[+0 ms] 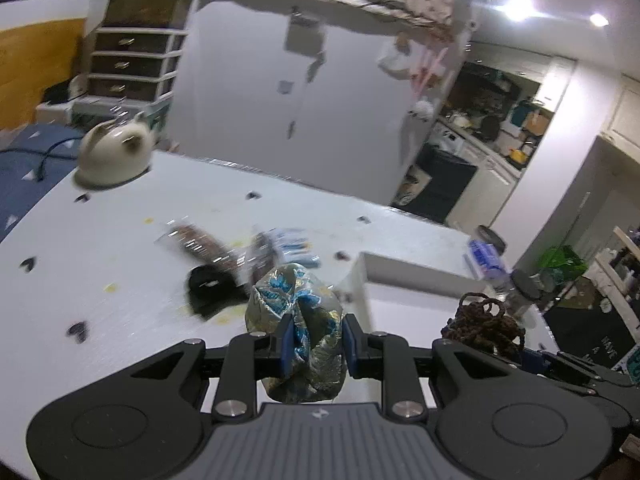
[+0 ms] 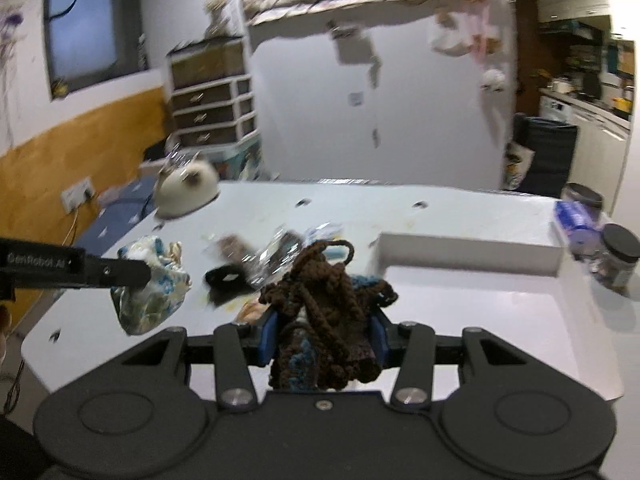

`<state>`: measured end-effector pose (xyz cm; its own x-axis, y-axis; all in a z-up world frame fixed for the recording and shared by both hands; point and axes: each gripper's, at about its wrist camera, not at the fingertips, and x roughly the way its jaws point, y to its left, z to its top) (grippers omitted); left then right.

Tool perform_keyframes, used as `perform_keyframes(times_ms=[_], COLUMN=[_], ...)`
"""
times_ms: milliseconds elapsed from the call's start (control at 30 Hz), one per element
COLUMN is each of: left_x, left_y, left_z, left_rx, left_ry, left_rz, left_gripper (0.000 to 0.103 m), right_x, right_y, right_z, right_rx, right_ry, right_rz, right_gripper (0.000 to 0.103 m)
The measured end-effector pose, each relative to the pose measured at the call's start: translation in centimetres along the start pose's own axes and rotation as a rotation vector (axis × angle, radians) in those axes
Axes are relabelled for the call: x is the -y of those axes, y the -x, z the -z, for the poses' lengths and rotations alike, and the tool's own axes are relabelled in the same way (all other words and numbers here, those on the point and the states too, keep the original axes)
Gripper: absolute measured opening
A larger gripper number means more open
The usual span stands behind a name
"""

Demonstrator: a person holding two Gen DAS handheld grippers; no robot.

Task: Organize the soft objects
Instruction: 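Lift the floral pouch and crochet bundle and carry both over the white box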

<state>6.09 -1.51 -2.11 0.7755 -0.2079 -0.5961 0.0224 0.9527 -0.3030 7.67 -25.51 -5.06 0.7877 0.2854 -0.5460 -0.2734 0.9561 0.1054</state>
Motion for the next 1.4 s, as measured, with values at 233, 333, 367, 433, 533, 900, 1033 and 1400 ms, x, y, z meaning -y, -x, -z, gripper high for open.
perform_keyframes(times_ms=[233, 333, 367, 433, 533, 900, 1033, 1400], left_x=[5.7, 8.4, 9.4, 11.0, 13.5, 21.7, 24.0, 27.7], left_y=[-2.2, -4.0, -4.6, -5.8, -7.9, -14.2, -16.2, -21.9], left_z=[-0.9, -1.0, -1.0, -1.0, -0.8, 1.1, 1.8, 4.7], left_rx=[0.001, -0.02, -0.029, -0.046, -0.078, -0.205, -0.236, -0.368], left_ry=[-0.054, -0.068, -0.073, -0.082, -0.095, -0.149, -0.152, -0.212], left_rz=[0.057, 0.078, 0.084, 0.09, 0.102, 0.167, 0.189, 0.188], left_gripper=[0.026, 0.026, 0.026, 0.026, 0.026, 0.026, 0.026, 0.026], right_x=[5.7, 8.6, 9.7, 11.6, 14.2, 22.7, 24.9, 28.9], right_y=[0.4, 0.2, 0.2, 0.0, -0.2, -0.3, -0.2, -2.7], right_z=[-1.1, -1.5, -1.6, -1.6, -1.5, -0.1, 0.4, 1.5], right_rx=[0.004, -0.013, -0.02, -0.034, -0.051, -0.125, -0.141, -0.231], right_ry=[-0.056, -0.069, -0.075, -0.086, -0.102, -0.156, -0.166, -0.246], right_rz=[0.049, 0.068, 0.075, 0.085, 0.101, 0.119, 0.121, 0.041], right_gripper=[0.047, 0.047, 0.047, 0.047, 0.047, 0.047, 0.047, 0.047])
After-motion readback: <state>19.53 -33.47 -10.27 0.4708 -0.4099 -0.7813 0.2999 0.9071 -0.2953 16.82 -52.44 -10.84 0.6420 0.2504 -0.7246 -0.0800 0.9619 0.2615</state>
